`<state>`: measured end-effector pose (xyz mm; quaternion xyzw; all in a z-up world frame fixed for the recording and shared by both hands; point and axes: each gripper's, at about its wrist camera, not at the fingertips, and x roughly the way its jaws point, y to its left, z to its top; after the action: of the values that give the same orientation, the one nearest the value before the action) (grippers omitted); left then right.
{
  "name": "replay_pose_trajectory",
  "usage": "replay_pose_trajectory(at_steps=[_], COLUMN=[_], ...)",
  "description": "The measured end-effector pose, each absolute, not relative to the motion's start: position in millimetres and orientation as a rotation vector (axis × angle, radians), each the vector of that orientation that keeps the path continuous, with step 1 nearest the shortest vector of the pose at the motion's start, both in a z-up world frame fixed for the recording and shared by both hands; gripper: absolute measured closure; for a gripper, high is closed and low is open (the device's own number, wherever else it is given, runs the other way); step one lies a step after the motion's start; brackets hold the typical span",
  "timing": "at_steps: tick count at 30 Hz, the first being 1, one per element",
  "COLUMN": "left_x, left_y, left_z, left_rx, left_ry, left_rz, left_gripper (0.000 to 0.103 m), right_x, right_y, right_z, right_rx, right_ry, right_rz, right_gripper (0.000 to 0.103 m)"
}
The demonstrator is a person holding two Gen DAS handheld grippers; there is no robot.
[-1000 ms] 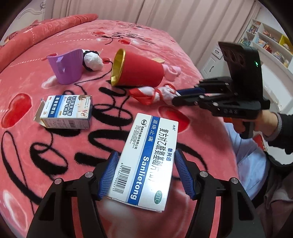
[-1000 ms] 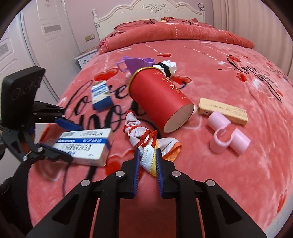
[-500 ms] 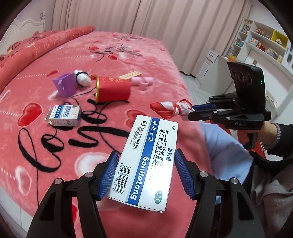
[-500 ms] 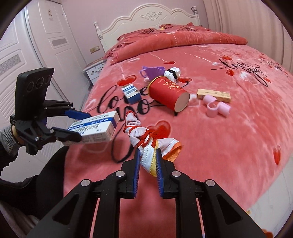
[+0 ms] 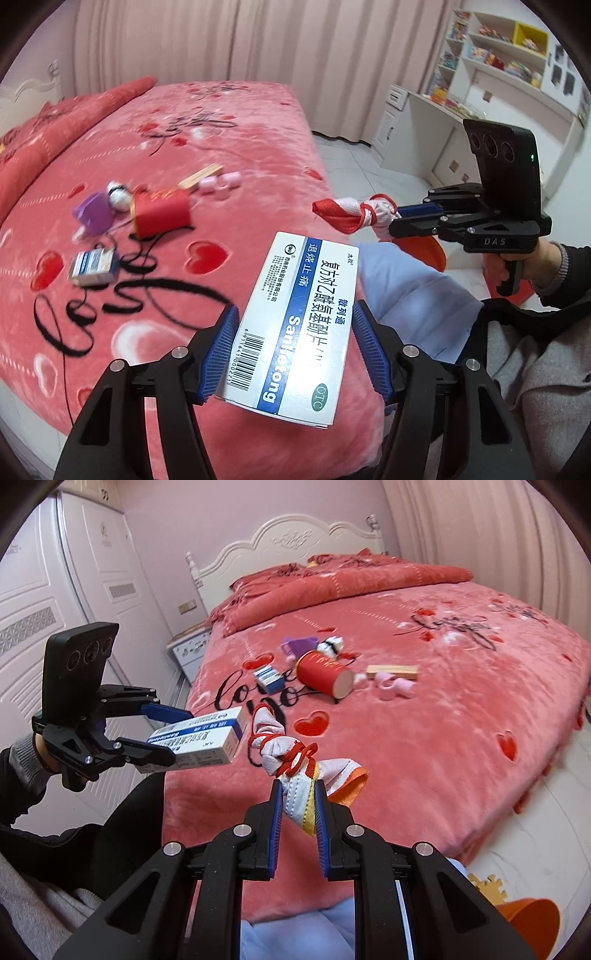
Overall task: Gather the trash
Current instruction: 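Carry the medicine box and cloth over the orange bin with both tools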
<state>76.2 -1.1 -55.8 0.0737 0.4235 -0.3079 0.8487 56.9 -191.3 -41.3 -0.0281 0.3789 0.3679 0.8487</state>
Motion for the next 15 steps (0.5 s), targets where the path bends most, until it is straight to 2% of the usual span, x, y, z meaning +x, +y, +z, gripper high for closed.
replay_pose_trajectory(at_steps=[15], left_x=[108.1], left_y=[-140.9], left_z=[-44.6], left_rx=[0.314], left_ry=[0.843], left_rz=[-0.896], left_gripper=[0.039], right_x=[20.8], right_y=[-332.8], right_z=[-29.7], right_rx=[0.067], right_ry=[0.741], right_rz=[0.53], right_gripper=[0.086])
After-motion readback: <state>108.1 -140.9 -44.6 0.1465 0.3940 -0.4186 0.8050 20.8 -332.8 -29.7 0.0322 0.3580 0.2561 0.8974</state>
